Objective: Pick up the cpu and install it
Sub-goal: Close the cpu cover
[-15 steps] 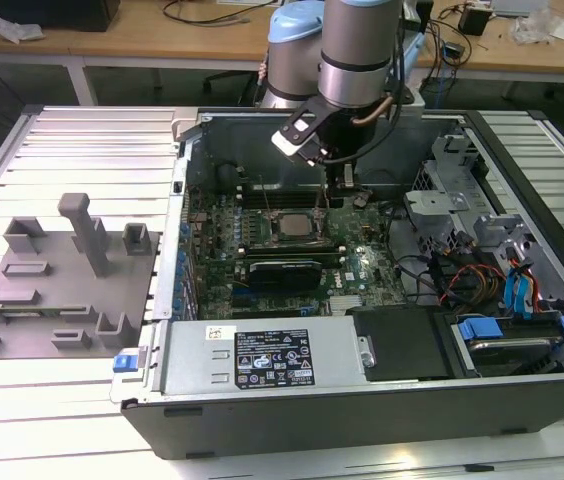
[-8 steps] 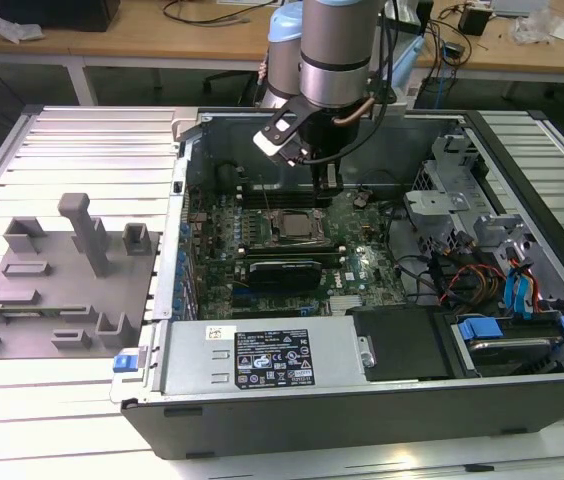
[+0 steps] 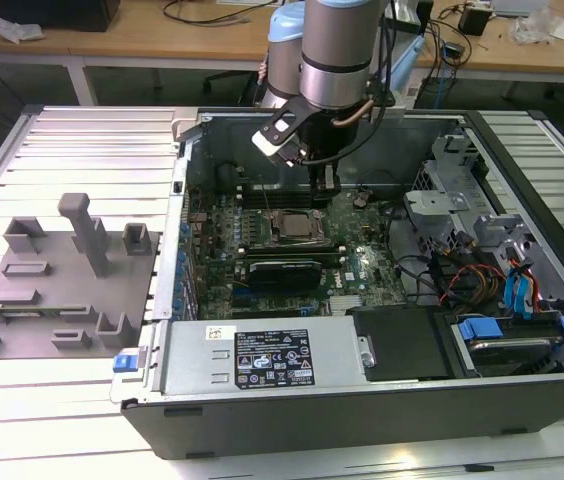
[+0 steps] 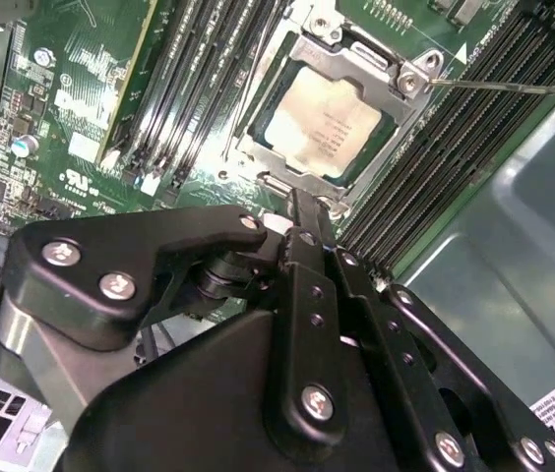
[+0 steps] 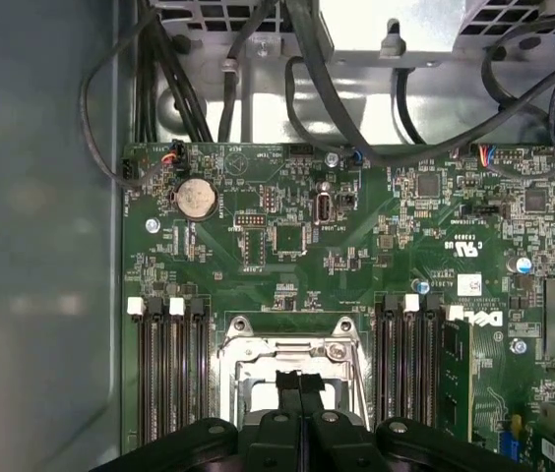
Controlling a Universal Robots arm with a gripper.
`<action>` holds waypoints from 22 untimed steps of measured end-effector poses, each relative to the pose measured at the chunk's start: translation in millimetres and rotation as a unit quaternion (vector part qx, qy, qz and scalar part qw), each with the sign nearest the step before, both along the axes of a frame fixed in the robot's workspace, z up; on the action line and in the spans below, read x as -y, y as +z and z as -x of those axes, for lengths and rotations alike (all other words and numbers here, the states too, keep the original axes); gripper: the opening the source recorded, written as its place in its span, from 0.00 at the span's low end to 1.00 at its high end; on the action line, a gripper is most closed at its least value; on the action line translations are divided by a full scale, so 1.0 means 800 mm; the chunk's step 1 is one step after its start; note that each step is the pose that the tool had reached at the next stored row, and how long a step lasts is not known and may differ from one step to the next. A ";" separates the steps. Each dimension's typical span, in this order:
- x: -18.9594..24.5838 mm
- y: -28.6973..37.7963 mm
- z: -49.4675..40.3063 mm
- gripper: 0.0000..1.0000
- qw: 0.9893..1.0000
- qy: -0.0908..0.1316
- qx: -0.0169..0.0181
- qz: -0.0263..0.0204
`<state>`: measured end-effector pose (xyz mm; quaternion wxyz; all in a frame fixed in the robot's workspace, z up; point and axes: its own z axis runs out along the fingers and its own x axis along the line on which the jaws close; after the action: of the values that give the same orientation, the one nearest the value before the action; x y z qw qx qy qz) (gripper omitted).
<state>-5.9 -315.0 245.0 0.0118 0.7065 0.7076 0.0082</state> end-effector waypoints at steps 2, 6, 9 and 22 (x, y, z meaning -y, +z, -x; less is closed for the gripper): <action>-0.0001 -0.0003 0.001 0.11 1.000 0.000 0.000 0.000; -0.0001 -0.0017 0.015 0.11 1.000 0.000 0.000 0.000; 0.0000 -0.0070 0.021 0.11 1.000 0.000 0.000 0.000; 0.0019 -0.0135 0.027 0.11 1.000 0.002 0.000 0.000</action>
<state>-27.6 -316.5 234.2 0.0120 0.7052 0.7089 0.0086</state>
